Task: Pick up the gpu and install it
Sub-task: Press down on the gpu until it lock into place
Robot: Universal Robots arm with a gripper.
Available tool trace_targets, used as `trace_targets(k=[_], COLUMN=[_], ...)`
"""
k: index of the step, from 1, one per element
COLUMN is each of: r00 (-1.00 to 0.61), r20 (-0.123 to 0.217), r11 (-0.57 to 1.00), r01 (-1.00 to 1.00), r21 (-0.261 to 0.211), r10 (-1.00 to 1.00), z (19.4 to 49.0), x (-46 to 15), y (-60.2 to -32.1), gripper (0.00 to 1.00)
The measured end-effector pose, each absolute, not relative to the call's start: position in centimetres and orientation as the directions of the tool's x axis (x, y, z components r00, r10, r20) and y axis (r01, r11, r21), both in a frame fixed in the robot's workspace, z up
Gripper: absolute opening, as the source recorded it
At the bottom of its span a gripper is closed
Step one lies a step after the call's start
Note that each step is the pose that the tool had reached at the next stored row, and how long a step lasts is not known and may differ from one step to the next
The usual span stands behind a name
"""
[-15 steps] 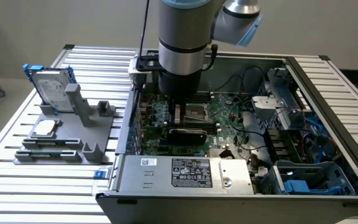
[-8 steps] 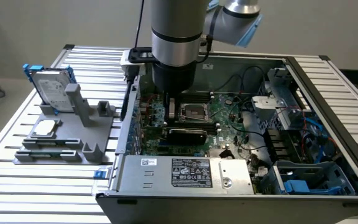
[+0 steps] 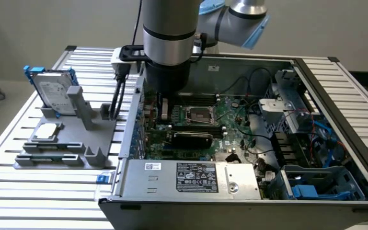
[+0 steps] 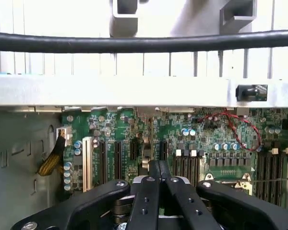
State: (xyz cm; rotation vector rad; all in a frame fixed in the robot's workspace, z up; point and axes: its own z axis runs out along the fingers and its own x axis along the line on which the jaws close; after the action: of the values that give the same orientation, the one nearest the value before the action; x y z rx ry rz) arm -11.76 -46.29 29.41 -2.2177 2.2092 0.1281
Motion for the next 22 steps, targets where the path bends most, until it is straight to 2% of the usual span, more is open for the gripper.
trace_targets(k=[14, 22], r00=[0.005, 0.023], r20=[-0.063, -0.037], r11=[-0.012, -0.027], r01=[-0.994, -0.994], r21=[0.104, 0.110], r10=[-0.998, -0.999], z=[29.6, 29.8], x=[-13.9, -14.0], y=[-46.3, -46.3], gripper=[0.11, 0.11])
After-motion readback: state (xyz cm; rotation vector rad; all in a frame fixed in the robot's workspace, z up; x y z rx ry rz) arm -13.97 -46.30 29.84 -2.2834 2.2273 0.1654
